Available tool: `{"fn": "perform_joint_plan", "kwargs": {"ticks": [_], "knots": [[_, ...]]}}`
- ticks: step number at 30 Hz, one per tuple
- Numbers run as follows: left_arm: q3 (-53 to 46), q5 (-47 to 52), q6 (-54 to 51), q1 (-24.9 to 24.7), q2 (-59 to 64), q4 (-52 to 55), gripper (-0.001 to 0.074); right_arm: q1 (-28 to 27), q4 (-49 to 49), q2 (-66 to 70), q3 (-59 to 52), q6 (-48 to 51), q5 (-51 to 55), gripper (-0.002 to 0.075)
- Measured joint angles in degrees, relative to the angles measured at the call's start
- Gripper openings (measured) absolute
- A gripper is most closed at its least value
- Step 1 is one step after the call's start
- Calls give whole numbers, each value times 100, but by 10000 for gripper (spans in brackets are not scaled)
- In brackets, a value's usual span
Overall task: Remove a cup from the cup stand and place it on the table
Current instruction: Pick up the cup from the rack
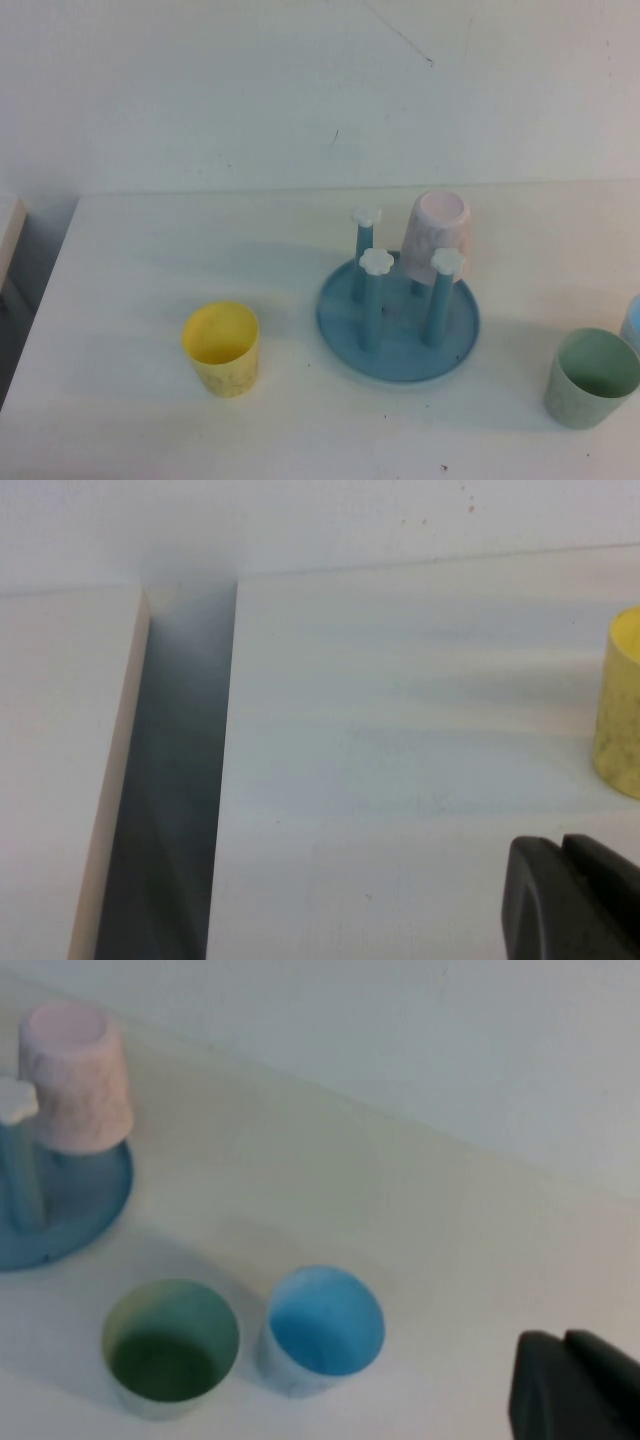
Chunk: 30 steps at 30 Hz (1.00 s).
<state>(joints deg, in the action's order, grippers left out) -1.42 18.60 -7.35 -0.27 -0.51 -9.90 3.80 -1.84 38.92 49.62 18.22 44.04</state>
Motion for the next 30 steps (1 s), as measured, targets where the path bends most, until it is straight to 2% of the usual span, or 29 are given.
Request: {"fn": "perform_joint_plan", "kwargs": {"ticks": [4,9,17,24,30], "knots": [[0,0,0,0,0,0,-3,0,371,1266,877,284,794,-1],[0,0,0,0,0,0,-3,73,1088,2427,1761,947,1151,-1],[0,0,0,0,0,0,-3,576,1133,4253,3695,1140,2566,-1],[0,0,0,0,0,0,-3,1329,512,5444,4924,1846,2664,-1],[0,0,0,0,0,0,-3,1644,785,6187,5448,1830,2664,14]]}}
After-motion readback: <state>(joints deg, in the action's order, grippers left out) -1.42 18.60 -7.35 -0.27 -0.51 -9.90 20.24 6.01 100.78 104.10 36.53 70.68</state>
